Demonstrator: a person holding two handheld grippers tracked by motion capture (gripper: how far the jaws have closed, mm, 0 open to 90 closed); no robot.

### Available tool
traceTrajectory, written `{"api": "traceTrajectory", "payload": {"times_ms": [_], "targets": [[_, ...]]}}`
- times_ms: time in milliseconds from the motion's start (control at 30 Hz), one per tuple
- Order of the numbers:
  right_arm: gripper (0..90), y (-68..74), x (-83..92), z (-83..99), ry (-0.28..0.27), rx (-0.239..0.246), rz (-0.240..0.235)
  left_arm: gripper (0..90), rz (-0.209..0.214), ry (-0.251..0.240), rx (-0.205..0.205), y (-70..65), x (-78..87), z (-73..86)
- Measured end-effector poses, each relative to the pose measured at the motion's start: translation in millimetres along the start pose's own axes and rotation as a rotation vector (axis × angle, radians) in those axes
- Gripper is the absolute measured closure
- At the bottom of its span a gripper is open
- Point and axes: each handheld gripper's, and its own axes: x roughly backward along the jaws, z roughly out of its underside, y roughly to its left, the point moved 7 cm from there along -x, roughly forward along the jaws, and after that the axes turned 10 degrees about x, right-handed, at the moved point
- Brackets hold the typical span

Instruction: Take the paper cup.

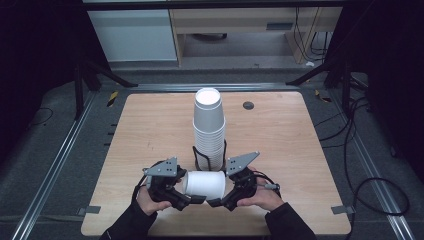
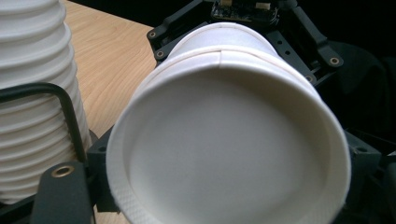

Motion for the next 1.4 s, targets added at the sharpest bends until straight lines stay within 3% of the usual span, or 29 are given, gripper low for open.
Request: {"api": "traceTrajectory", "payload": {"times_ms": [333, 633, 700, 1100, 1267, 1400], "targets": [[9.4, -4.3, 8.3, 1.3, 0.018, 0.006, 0.027, 14.9, -0.056, 0.001, -0.008, 4.1, 14.3, -3.9], [9.5, -19.1, 29.9, -3.5, 0.082, 0.055, 0.098, 13.1, -0.117, 0.079, 0.006, 21.1, 18.8, 7.4], [9.5, -22.7, 30.8, -4.3, 0.117, 0.069, 0.100, 13.0, -0.121, 0.097, 0.013, 24.3, 17.1, 11.0], [9.5, -23.0, 6.6, -1.7, 0.332, 0.162, 0.038, 12.6, -0.106, 0.151, 0.016, 24.0, 11.6, 16.9], [9.5, -20.2, -4.2, 0.6, 0.389, 0.187, 0.023, 12.7, -0.108, 0.172, 0.015, 23.5, 8.5, 18.8], [9.5, -18.9, -10.1, -2.8, 0.391, 0.203, 0.009, 12.8, -0.114, 0.207, 0.009, 24.5, 5.4, 22.3]]}}
